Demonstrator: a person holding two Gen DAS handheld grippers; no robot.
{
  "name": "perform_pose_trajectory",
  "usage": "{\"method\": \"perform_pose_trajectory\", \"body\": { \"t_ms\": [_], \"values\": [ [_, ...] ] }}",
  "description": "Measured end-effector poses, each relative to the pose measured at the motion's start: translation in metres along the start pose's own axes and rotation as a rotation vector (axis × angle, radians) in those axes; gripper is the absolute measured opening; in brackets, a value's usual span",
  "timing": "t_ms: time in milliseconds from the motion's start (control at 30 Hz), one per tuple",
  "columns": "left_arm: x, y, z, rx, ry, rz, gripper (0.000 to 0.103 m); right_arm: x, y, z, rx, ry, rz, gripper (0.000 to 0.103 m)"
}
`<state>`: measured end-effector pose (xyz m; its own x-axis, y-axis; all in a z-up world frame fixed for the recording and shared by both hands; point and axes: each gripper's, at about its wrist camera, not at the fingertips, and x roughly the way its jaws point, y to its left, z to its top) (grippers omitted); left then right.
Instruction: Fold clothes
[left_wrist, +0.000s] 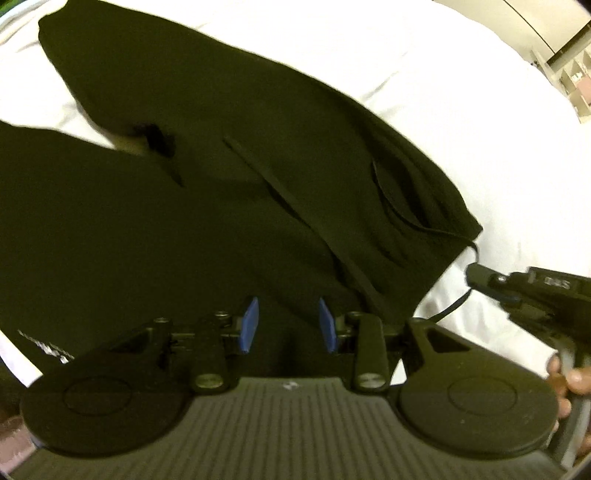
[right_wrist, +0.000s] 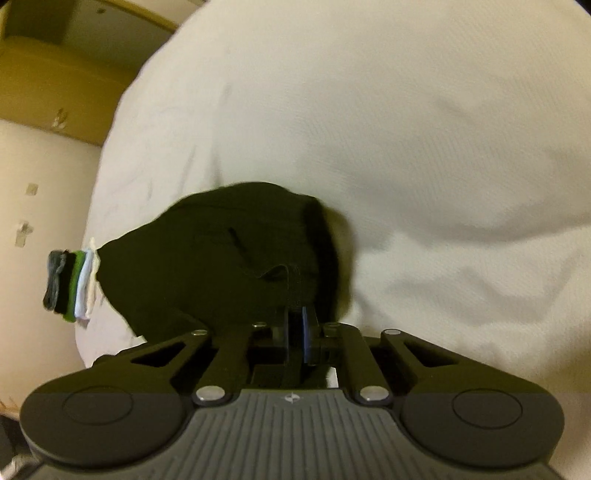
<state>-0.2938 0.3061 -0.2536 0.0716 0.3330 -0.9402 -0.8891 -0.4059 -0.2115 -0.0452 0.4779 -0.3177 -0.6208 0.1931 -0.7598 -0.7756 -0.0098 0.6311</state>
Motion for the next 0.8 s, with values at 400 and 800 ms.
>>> {"method": "perform_pose_trajectory", "body": {
  "t_ms": [400, 800],
  "values": [
    [-0.043, 0.073, 0.027, -0.043, -0.019, 0.004, 0.040, 0.025, 0.137, -0.087, -0.588, 0.099, 0.015, 0.016],
    [0.006, 0.143, 0.096, 0.285, 0.170, -0.116, 0.040, 0.089, 0.166, -0.184, -0.305, 0.123, -0.182, 0.049]
  ]
}}
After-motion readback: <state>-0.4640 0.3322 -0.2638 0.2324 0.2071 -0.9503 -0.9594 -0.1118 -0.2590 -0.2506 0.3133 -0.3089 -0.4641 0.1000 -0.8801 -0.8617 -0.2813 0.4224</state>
